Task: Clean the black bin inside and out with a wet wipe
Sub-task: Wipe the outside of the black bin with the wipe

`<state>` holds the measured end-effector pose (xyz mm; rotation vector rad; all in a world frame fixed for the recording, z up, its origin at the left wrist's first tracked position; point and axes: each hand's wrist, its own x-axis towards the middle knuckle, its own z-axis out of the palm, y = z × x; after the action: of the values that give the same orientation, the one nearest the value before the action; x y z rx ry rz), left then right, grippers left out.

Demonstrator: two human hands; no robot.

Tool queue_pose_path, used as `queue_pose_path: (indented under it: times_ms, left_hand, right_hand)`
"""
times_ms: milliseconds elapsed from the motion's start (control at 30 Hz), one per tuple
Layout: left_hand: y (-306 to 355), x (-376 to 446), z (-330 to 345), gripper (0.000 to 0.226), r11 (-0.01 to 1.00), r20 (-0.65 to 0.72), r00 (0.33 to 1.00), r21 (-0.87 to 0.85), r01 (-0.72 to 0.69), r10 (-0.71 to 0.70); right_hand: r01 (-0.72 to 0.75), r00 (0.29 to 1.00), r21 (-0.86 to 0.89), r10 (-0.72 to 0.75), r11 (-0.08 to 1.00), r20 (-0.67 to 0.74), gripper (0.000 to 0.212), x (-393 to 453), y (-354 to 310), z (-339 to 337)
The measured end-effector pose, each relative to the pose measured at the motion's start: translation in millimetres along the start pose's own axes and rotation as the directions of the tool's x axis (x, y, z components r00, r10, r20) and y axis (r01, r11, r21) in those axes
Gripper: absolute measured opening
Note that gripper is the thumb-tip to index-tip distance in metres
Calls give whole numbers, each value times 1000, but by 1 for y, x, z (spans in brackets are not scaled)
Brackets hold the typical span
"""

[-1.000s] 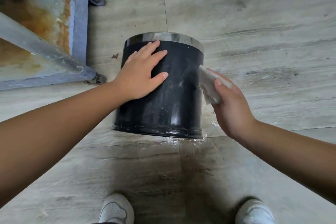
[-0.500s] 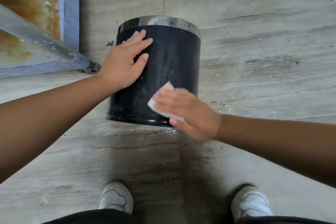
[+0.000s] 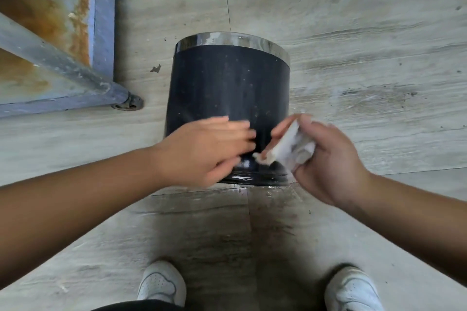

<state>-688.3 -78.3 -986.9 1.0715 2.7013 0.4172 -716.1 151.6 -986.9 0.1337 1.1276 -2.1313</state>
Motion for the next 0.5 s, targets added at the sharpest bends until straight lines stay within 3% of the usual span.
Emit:
queue_pose_path:
  times_ms: [67, 133, 200, 333, 500]
  left_hand:
    - [-15, 26, -7, 57, 981, -41, 983, 69, 181, -179]
    - [-39, 57, -20, 81, 888, 24, 896, 150, 435, -443]
    - [-52, 75, -21, 97, 834, 120, 836, 229, 501, -535]
    - [-21, 79, -5, 98, 916, 207, 949, 372, 150, -239]
    - [21, 79, 8, 71, 949, 344, 939, 299, -97, -13]
  right_hand:
    - [42, 999, 77, -40, 996, -18, 31, 6, -13, -5]
    - [71, 995, 92, -65, 993, -72, 35, 11, -20, -11]
    - [85, 988, 92, -72, 992, -138, 44, 14, -23, -17]
    - [86, 983, 67, -73, 994, -170, 42, 15, -26, -22]
    - [64, 979, 126, -38, 990, -201, 44, 14, -28, -30]
